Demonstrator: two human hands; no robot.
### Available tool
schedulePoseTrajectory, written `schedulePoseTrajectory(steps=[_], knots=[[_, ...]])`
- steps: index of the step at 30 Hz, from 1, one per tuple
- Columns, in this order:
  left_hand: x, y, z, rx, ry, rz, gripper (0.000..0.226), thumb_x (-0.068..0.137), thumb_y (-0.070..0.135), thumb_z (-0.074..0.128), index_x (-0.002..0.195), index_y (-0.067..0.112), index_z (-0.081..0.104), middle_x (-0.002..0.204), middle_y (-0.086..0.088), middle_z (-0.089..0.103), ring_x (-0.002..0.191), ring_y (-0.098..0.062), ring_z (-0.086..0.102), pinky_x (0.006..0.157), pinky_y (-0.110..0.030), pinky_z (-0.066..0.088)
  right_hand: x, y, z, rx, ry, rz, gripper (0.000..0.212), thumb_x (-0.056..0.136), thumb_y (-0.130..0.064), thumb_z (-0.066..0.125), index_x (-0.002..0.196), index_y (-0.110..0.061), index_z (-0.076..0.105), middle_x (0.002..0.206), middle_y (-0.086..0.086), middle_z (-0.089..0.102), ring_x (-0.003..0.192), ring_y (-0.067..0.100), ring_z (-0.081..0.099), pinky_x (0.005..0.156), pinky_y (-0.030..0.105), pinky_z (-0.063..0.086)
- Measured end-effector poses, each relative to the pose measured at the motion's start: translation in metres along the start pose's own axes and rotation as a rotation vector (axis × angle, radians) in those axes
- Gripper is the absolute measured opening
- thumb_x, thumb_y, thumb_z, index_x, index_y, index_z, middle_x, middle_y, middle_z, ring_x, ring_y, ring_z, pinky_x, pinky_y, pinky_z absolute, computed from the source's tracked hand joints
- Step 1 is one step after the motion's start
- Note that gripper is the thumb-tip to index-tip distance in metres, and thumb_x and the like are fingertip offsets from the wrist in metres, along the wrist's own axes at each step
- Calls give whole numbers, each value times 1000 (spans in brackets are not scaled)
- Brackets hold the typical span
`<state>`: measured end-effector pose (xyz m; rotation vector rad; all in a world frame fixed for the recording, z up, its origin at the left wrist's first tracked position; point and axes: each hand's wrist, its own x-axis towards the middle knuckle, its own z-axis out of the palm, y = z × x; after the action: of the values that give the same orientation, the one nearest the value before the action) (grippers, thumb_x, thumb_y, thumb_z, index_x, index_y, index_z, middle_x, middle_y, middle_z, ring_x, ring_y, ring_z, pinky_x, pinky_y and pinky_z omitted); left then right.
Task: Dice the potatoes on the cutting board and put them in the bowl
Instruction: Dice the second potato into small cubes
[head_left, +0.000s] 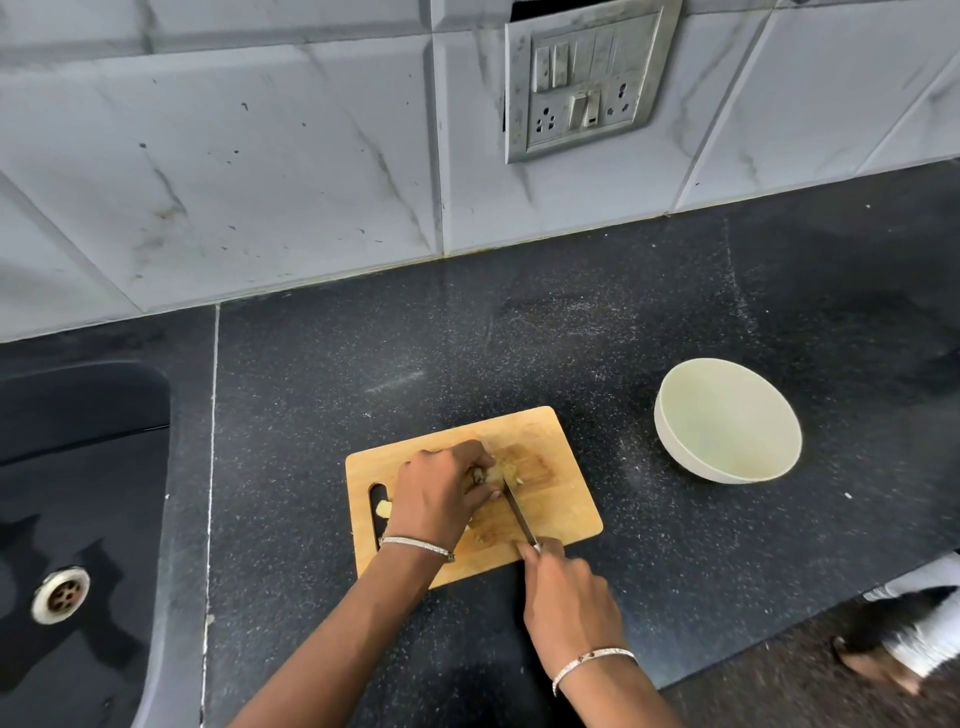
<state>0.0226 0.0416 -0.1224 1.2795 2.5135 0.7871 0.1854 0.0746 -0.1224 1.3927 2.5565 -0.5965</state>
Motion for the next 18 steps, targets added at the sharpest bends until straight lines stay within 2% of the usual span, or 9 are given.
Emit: schedulePoseTrajectory(steps=[7, 12, 18], knots=[[-2, 0, 1, 27, -19, 23, 28, 76, 40, 76, 99, 31, 63, 88, 11, 71, 82, -15, 65, 68, -30, 49, -2, 3, 3, 30, 48, -20, 44, 102, -49, 19, 116, -21, 50, 101, 4, 68, 97, 28, 67, 66, 35, 46], [2, 4, -3, 105, -84, 84, 32, 81, 40, 70, 110, 38, 57, 103, 13, 65, 91, -14, 62, 73, -33, 51, -6, 7, 3, 70, 35, -25, 43, 101, -49, 20, 114, -22, 51, 99, 4, 68, 97, 28, 67, 64, 34, 43], [3, 4, -1, 103, -78, 70, 30, 80, 41, 72, 107, 37, 59, 100, 13, 65, 90, -13, 61, 71, -30, 49, -13, 12, 1, 50, 19, -13, 43, 101, -50, 18, 107, -21, 48, 98, 3, 67, 96, 27, 66, 61, 32, 38]])
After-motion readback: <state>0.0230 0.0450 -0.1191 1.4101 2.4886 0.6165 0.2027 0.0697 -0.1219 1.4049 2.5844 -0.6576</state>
